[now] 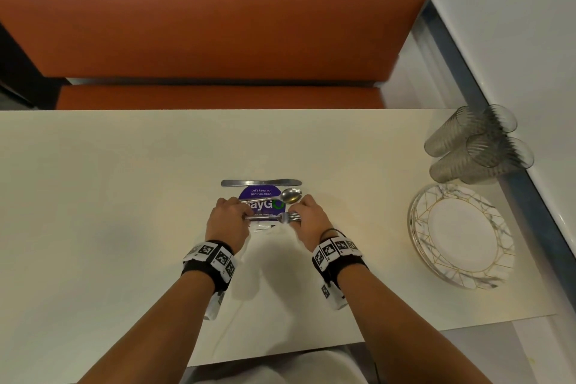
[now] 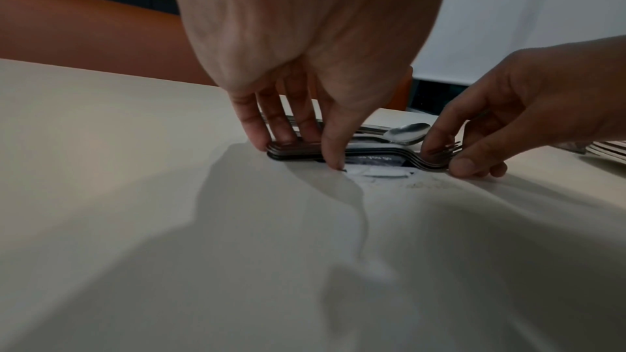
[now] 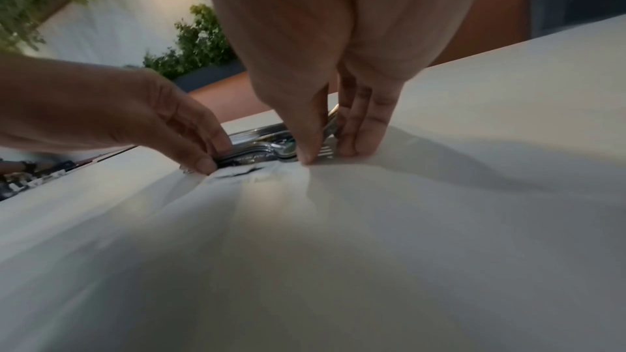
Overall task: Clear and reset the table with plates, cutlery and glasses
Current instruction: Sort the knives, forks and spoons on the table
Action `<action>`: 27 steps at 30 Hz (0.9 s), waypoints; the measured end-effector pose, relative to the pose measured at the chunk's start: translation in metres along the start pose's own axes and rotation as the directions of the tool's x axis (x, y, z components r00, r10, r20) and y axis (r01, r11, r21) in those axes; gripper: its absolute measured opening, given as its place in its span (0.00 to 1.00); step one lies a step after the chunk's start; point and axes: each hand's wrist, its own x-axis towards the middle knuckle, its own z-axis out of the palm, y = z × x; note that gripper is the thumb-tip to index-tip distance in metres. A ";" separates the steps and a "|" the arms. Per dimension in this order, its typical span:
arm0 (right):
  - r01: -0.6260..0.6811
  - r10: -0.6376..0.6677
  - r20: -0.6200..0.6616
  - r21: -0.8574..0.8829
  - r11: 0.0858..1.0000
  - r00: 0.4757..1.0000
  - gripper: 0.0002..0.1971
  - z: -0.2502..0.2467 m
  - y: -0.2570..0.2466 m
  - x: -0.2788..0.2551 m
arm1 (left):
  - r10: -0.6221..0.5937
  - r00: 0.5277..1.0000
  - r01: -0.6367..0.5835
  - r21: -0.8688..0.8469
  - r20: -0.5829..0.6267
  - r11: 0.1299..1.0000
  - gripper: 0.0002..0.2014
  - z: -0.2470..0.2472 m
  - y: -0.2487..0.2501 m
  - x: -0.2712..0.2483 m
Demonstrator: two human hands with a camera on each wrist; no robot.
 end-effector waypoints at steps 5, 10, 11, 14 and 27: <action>0.022 -0.024 -0.050 -0.035 0.999 0.998 0.16 0.003 -0.002 0.000 | 0.011 0.999 -0.011 0.001 -0.032 1.000 0.13 0.000 0.003 0.000; 0.042 -0.045 -0.082 -0.036 0.998 0.996 0.17 0.005 -0.002 -0.004 | 0.013 0.999 -0.013 -0.001 -0.035 1.000 0.14 0.000 0.000 -0.001; 0.038 -0.040 -0.083 -0.030 0.999 0.996 0.17 0.005 -0.002 -0.004 | 0.016 0.999 -0.016 0.000 -0.038 1.000 0.14 0.000 0.000 -0.001; 0.022 -0.024 -0.073 -0.028 0.999 0.997 0.17 0.004 -0.002 -0.005 | 0.020 0.999 -0.019 0.014 -0.036 1.000 0.13 0.000 -0.001 -0.001; -0.062 0.066 -0.125 0.035 0.997 0.990 0.22 -0.006 0.016 -0.031 | 0.073 0.997 -0.073 0.069 -0.008 0.995 0.13 -0.009 0.023 -0.010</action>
